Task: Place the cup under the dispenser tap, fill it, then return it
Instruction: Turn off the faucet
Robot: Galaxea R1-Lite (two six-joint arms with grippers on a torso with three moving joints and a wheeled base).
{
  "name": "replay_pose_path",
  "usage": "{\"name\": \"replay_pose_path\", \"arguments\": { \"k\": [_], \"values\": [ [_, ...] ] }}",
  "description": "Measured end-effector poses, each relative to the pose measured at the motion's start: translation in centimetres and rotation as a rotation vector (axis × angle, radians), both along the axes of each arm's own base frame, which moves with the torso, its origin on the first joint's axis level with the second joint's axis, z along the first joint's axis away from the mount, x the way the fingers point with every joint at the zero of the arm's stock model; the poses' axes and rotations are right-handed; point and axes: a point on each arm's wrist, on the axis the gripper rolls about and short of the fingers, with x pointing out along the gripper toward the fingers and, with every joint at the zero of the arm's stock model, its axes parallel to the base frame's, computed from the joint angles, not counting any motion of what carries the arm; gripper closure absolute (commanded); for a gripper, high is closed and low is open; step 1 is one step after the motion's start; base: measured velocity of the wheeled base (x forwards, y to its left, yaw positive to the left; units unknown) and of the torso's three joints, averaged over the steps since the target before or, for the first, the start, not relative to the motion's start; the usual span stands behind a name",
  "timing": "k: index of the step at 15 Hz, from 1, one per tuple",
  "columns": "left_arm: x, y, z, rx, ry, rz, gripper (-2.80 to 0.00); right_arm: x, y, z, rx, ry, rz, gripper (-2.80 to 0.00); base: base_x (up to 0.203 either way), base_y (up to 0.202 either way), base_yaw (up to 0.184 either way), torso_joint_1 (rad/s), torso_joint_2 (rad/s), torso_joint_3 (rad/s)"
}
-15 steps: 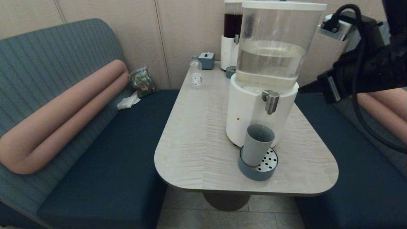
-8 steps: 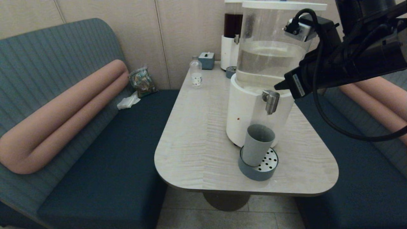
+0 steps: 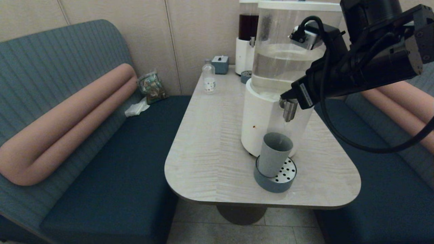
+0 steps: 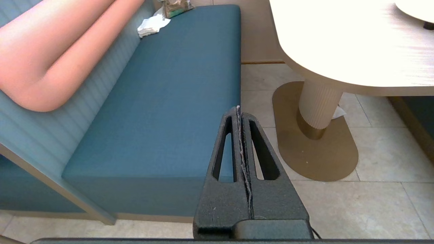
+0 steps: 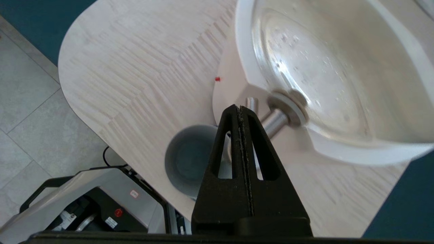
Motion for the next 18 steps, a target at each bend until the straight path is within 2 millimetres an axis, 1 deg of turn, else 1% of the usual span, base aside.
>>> {"name": "replay_pose_path", "arguments": {
  "k": [9, 18],
  "values": [
    [0.0, 0.0, 0.0, 0.000, 0.000, 0.000, 0.00, 1.5, 0.7, -0.3, 0.023, -0.052, 0.003, 0.00, 0.000, 0.000, 0.000, 0.000, 0.00, 0.000],
    [0.0, 0.0, 0.0, 0.000, 0.000, 0.000, 0.00, 1.9, 0.6, -0.8, 0.014, -0.030, -0.004, 0.00, 0.000, 0.000, 0.000, 0.000, 0.00, 0.000]
  ]
}}
